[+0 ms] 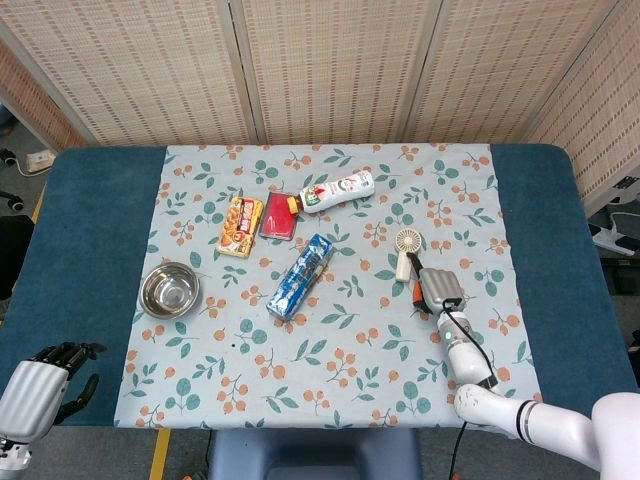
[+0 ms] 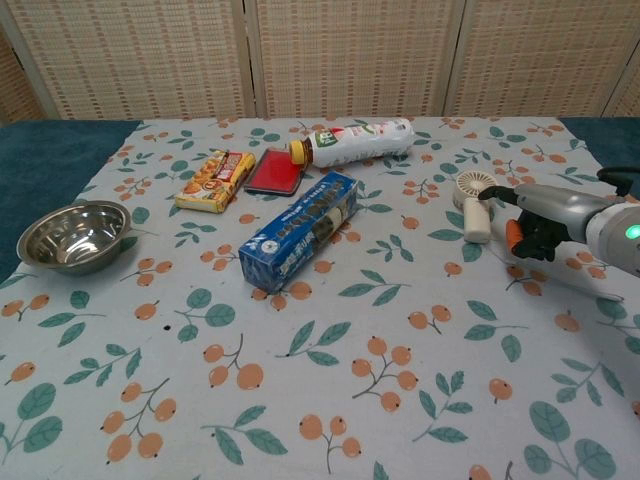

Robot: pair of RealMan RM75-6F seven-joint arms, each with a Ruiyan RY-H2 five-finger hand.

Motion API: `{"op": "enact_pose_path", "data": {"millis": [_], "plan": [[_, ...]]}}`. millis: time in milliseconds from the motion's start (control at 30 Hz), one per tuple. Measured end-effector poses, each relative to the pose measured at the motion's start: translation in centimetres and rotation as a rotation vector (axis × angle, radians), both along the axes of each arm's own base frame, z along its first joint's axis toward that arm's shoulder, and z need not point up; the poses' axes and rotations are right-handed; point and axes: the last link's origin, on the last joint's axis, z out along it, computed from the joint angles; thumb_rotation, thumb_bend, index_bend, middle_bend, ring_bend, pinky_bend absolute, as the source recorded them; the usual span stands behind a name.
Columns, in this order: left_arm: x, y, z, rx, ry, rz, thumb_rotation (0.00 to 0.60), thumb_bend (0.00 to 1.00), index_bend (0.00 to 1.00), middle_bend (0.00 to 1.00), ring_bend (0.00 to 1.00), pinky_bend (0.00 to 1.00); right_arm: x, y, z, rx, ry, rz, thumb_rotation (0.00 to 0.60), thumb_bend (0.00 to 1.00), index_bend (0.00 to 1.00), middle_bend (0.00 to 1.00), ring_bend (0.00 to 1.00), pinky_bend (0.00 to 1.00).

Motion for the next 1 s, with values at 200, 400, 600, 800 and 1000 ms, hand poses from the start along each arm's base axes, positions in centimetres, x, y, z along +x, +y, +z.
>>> {"op": "enact_pose_path", "data": {"millis": [200, 400, 600, 800, 1000], "plan": [[-0.01, -0.12, 0.00, 0.000, -0.002, -0.001, 0.600, 0.43, 0.34, 0.43, 0.38, 0.50, -0.26, 0.08, -0.08, 0.006, 0.003, -0.006, 0.600, 0.86, 0.02, 0.82, 0.66, 0.59], [-0.03, -0.11, 0.04, 0.002, -0.004, -0.001, 0.600, 0.43, 0.34, 0.43, 0.38, 0.50, -0.64, 0.10, -0.23, 0.011, 0.011, -0.014, 0.600, 0.86, 0.02, 0.82, 0.66, 0.59], [-0.06, -0.07, 0.08, 0.003, -0.006, 0.000, 0.600, 0.43, 0.34, 0.43, 0.38, 0.50, -0.84, 0.01, -0.36, 0.011, 0.016, -0.019, 0.600, 0.86, 0.02, 0.82, 0.66, 0.59], [-0.05, -0.04, 0.10, 0.003, -0.008, -0.001, 0.600, 0.43, 0.34, 0.43, 0.38, 0.50, -0.84, 0.03, -0.44, 0.011, 0.019, -0.017, 0.600, 0.86, 0.02, 0.82, 0.66, 0.59], [-0.05, -0.17, 0.16, 0.004, -0.010, -0.001, 0.600, 0.43, 0.34, 0.43, 0.38, 0.50, -0.92, 0.03, -0.53, 0.012, 0.024, -0.019, 0.600, 0.86, 0.02, 0.82, 0.66, 0.59]]}}
